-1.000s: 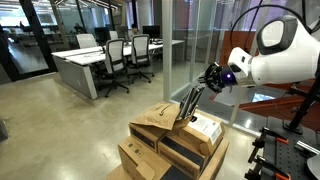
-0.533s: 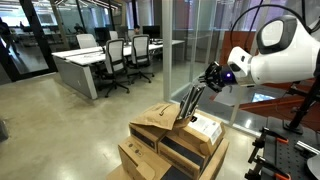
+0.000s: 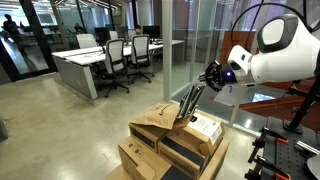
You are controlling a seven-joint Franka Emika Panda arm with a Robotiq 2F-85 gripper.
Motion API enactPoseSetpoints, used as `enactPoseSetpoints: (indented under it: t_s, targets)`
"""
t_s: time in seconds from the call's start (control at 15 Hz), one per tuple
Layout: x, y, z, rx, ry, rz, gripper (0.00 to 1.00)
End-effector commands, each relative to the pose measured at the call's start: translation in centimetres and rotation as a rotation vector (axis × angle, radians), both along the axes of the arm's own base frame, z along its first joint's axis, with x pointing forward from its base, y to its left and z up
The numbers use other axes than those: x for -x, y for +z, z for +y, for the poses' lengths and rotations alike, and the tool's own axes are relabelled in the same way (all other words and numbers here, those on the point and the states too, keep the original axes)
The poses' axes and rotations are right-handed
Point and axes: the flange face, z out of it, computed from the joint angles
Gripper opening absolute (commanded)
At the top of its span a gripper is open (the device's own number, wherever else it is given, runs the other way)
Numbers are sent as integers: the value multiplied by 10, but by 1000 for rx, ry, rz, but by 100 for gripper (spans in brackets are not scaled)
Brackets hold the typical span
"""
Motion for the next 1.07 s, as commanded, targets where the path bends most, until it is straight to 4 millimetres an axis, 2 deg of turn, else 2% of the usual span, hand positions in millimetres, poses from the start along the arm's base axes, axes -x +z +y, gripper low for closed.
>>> enactPoseSetpoints:
  t_s: [0.0,1.0]
  targets:
    - [0,5,1,-3,-11,-23,0]
    - [-1,5,0,-49,-57,-17,0]
